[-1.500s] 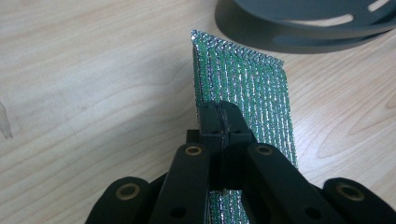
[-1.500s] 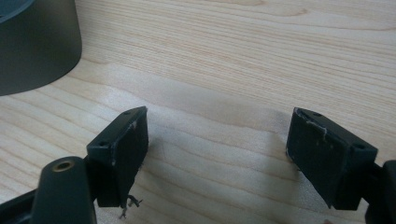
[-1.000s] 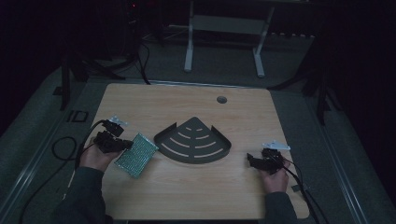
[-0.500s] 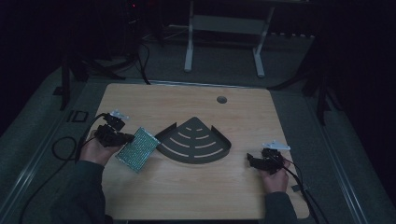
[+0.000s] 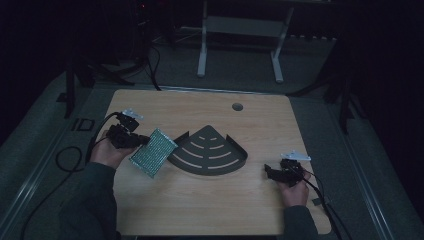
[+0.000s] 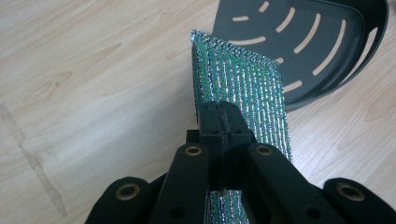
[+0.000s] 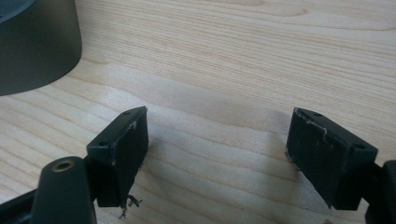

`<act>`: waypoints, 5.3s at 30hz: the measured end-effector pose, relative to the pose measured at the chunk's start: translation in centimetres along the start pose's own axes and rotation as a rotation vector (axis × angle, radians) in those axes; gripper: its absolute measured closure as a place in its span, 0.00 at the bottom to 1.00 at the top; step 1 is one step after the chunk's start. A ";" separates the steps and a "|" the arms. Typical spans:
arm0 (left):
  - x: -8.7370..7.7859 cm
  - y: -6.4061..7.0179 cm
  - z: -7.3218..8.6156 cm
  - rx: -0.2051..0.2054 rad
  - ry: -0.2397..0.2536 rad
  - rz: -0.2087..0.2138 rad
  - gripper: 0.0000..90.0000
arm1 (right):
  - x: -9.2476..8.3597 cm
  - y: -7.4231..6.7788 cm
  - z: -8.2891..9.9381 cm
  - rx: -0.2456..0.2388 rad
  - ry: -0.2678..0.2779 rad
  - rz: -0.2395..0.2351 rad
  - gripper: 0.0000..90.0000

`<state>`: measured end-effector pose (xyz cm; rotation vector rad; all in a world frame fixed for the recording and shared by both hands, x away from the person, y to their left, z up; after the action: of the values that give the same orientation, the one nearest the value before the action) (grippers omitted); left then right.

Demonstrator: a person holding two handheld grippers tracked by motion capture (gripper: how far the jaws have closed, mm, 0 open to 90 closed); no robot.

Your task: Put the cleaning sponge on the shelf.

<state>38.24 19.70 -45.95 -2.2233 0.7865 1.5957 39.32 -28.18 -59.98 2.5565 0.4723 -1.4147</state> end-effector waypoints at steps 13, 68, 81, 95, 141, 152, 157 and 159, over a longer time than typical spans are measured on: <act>-0.4 1.0 -3.0 0.052 0.019 -0.005 1.00 | 0.0 0.0 0.0 0.002 -0.001 -0.001 0.23; 2.5 2.7 -9.5 0.224 0.064 -0.005 1.00 | 0.0 0.0 0.0 -0.002 -0.002 -0.002 0.23; 3.9 2.4 -10.0 0.246 0.060 -0.012 1.00 | 0.0 0.0 0.0 -0.003 -0.002 -0.002 0.23; 5.4 2.6 -10.4 0.276 0.042 -0.022 1.00 | 0.0 0.0 0.0 -0.002 -0.002 -0.002 0.23; 8.7 3.2 -10.5 0.327 -0.037 -0.058 1.00 | 0.0 0.0 -0.1 -0.004 -0.002 -0.003 0.22; 9.4 3.5 -10.4 0.343 -0.070 -0.072 1.00 | 0.0 0.0 0.0 -0.005 -0.002 -0.003 0.22; 9.6 3.6 -10.3 0.348 -0.085 -0.080 1.00 | 0.0 0.0 -0.1 -0.004 -0.002 -0.003 0.23; 9.7 3.6 -10.3 0.350 -0.091 -0.084 1.00 | 0.0 0.0 -0.1 -0.004 -0.001 -0.003 0.23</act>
<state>46.43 8.80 -51.23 -1.8983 0.8599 1.3871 39.39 -28.18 -59.98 2.5526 0.4781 -1.4150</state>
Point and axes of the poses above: each handheld gripper's, and its own axes: x roughly forward along the jaws, z roughly out of its underside, y roughly to its right, the point moved 6 cm from there along x, roughly forward along the jaws, and after that the axes turned 15 degrees about -y, right-handed, at the moved point
